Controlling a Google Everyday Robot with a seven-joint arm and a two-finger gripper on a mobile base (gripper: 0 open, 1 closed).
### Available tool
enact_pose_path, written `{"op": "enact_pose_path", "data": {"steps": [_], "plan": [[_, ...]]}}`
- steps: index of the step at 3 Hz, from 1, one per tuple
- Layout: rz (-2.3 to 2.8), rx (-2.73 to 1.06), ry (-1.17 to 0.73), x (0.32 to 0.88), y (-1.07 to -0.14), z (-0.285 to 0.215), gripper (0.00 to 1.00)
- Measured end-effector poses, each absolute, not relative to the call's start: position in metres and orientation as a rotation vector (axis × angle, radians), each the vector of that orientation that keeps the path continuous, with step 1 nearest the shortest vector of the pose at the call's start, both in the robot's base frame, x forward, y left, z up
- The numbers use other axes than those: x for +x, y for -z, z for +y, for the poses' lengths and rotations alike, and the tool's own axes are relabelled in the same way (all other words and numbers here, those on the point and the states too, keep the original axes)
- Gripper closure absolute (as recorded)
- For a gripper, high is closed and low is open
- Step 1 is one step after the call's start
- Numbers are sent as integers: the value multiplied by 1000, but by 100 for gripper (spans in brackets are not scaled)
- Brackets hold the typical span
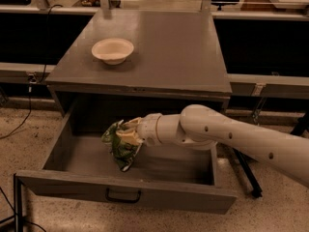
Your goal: Pick green jalapeno chip bag from top drawer and place on counter
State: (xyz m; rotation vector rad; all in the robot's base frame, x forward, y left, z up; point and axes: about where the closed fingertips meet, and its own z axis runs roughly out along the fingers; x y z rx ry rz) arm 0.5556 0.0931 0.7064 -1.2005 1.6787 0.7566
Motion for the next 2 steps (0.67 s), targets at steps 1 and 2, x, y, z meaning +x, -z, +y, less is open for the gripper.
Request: {"op": "enact_pose_path", "data": {"steps": [1, 2], "plan": [[1663, -1157, -805, 555, -738, 99, 100], [1608, -1186, -813, 550, -791, 117, 100]]}}
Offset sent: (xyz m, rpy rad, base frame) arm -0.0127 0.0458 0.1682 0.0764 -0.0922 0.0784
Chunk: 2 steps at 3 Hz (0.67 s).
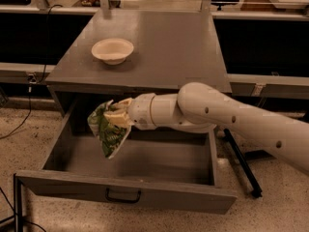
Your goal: Pick green jalapeno chip bag from top drawer and place on counter
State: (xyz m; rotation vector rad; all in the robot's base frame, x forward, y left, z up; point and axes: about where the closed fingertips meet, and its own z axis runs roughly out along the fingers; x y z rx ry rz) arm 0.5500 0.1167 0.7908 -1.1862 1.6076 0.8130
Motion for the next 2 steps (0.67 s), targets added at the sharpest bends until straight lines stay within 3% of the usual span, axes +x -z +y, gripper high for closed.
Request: {"op": "enact_pose_path", "data": {"steps": [2], "plan": [[1540, -1286, -766, 549, -939, 148, 100]]}}
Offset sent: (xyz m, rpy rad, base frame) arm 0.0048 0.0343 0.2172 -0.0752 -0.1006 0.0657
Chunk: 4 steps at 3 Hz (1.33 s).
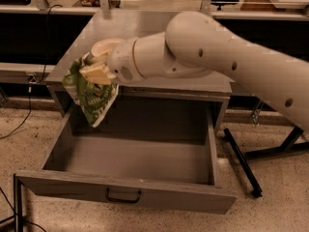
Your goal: Pick green jalapeno chip bag from top drawer and place on counter
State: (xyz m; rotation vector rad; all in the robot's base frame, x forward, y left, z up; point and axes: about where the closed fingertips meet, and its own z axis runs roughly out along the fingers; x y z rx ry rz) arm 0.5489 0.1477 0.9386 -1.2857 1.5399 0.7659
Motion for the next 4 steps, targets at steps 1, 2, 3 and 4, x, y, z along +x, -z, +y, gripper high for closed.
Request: {"op": "enact_pose_path", "data": {"steps": [1, 2, 3, 4], "plan": [[1552, -1213, -670, 559, -1002, 112, 100], [1569, -1072, -534, 550, -1045, 63, 100], [1564, -1026, -488, 555, -1053, 48, 100], [1575, -1029, -486, 556, -1055, 46, 100]]}}
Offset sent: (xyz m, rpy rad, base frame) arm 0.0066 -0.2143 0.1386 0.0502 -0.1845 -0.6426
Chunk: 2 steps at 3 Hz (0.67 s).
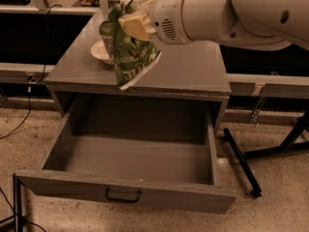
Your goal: Pick green jalapeno chip bag from top drawer and place on counter
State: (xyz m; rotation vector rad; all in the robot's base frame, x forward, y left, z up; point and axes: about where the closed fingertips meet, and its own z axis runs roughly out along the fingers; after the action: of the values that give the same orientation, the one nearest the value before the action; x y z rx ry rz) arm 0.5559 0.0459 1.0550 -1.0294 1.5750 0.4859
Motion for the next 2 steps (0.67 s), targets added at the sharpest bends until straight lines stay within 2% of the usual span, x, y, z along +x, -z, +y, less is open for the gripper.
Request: {"op": "enact_pose_path", "data": {"steps": [2], "plan": [[1577, -834, -478, 603, -1053, -22, 100]]}}
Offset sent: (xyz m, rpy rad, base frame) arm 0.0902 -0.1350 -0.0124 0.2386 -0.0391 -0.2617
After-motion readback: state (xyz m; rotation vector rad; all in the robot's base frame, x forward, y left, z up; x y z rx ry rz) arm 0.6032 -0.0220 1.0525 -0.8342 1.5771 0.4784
